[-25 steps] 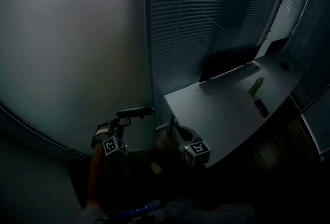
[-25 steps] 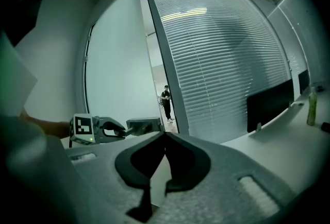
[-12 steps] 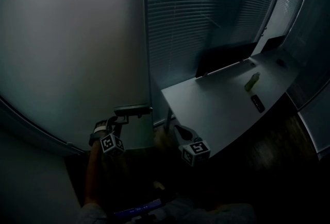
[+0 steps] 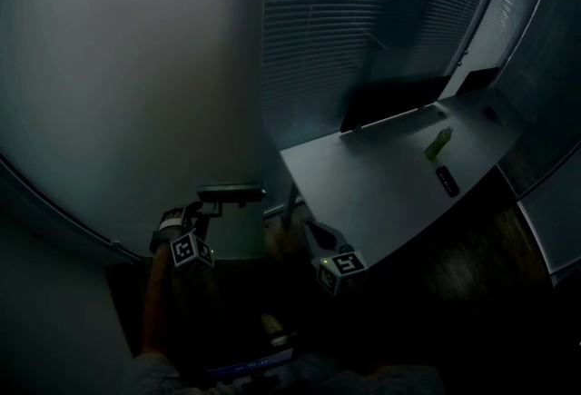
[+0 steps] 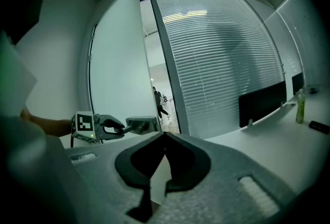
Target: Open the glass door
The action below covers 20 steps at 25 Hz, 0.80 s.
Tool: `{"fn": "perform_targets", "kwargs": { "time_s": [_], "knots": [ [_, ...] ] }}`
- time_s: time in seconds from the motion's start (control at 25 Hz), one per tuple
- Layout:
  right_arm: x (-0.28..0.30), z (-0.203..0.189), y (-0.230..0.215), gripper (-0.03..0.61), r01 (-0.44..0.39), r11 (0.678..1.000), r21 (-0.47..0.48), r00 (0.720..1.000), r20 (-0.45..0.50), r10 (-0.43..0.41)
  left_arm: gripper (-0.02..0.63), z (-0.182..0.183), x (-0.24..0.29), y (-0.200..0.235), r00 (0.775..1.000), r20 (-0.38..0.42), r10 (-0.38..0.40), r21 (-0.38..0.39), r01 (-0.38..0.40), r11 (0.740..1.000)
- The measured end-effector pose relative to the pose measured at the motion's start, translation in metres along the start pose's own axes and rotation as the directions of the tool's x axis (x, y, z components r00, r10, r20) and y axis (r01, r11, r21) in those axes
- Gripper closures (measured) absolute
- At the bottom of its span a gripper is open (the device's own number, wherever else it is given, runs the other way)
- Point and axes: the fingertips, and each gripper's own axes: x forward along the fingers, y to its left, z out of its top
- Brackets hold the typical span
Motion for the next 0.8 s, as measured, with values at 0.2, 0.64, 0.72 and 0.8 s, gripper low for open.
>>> {"fn": "perform_targets", "kwargs": {
  "time_s": [0.2,0.64,0.72,0.8],
  "knots": [
    [-0.018,-0.011,0.002,0.575,0.033,0.999,0.013,0.999,0.003,-0.033,0.474,0.001,-0.012,-0.006,1.000,0.014,0.002,0.019,-0.002,1.000],
    [-0.061,-0.019,0.020,0.575,0.115,0.993,0.029,0.992,0.044,-0.116,0.472,0.001,-0.028,-0.017,0.999,0.044,-0.014,0.033,0.013,0.999],
    [-0.070,-0.024,0.024,0.575,0.135,0.991,0.024,0.989,0.049,-0.136,0.472,-0.001,-0.034,-0.023,0.999,0.049,-0.015,0.039,0.013,0.999],
    [-0.077,-0.029,0.027,0.576,0.151,0.988,0.023,0.987,0.052,-0.152,0.472,-0.002,-0.039,-0.028,0.998,0.054,-0.021,0.046,0.018,0.999]
  ]
}}
